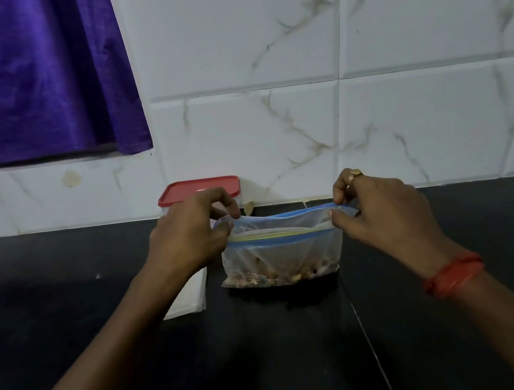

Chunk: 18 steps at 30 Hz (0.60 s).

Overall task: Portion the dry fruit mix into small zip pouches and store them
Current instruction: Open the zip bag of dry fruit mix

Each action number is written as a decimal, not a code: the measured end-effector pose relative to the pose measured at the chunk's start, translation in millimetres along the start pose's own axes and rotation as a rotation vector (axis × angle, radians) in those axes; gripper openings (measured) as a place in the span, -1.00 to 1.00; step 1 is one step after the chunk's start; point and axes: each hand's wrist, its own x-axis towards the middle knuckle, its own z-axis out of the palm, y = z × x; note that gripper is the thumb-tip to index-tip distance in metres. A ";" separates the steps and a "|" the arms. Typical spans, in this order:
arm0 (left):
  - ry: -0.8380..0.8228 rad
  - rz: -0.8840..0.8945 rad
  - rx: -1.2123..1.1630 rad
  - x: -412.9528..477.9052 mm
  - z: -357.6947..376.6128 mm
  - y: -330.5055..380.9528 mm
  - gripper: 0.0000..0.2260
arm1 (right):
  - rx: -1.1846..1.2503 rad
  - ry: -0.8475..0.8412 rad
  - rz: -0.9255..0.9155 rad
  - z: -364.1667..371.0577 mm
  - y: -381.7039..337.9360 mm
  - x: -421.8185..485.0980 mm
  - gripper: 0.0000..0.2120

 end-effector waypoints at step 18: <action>-0.290 -0.023 0.048 28.8 -18.8 11.3 -0.52 | -0.159 -0.365 -0.012 -15.5 -0.3 51.1 -0.66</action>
